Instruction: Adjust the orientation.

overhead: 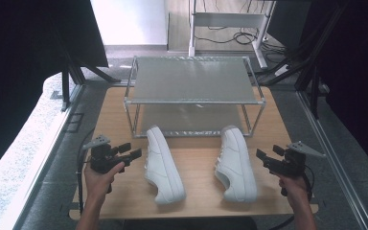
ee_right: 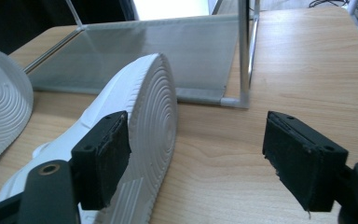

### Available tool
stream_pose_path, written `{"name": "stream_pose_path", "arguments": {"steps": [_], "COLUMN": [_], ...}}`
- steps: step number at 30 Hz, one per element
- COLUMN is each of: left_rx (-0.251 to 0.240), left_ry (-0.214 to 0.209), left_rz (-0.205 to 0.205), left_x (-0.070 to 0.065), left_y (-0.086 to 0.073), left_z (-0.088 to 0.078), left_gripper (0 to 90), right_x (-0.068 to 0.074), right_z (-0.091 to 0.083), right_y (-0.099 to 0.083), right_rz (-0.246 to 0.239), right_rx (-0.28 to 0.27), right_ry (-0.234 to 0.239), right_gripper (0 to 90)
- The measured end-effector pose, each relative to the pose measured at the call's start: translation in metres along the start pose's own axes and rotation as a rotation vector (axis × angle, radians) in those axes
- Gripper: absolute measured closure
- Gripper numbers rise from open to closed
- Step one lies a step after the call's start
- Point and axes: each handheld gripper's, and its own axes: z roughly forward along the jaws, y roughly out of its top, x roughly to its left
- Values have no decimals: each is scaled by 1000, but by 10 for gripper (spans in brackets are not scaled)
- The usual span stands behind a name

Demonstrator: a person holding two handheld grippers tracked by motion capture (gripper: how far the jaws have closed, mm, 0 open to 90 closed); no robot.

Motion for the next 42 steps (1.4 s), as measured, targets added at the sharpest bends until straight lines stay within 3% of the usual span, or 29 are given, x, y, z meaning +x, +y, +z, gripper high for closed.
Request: {"name": "stream_pose_path", "arguments": {"steps": [4, 7, 15, 19, 24, 29, 42], "left_rx": [6, 17, 22, 11, 14, 33, 93], "left_ry": [12, 17, 28, 28, -8, -19, -48], "left_rz": [-6, -19, -7, -5, -29, -32, -9], "left_x": [2, 3, 1, -2, -3, -7, -21], "left_y": [-3, -4, -5, -7, -7, -7, -13], "left_z": [0, 2, 2, -1, -3, -3, 1], "left_gripper": [362, 365, 420, 555, 776, 893, 900], "right_x": [-3, -2, 2, 3, 4, 4, -4], "right_z": [1, 0, 1, 2, 3, 6, 2], "right_y": [2, 1, 0, 3, 4, 3, 2], "right_rz": [5, -11, -51, -60, -61, -66, -27], "right_rx": [-8, -30, -15, -17, -20, -10, -10], "right_ry": [-6, -30, 6, 16, 22, 20, -11], "right_gripper": [259, 320, 350, 368, 374, 373, 371]}}
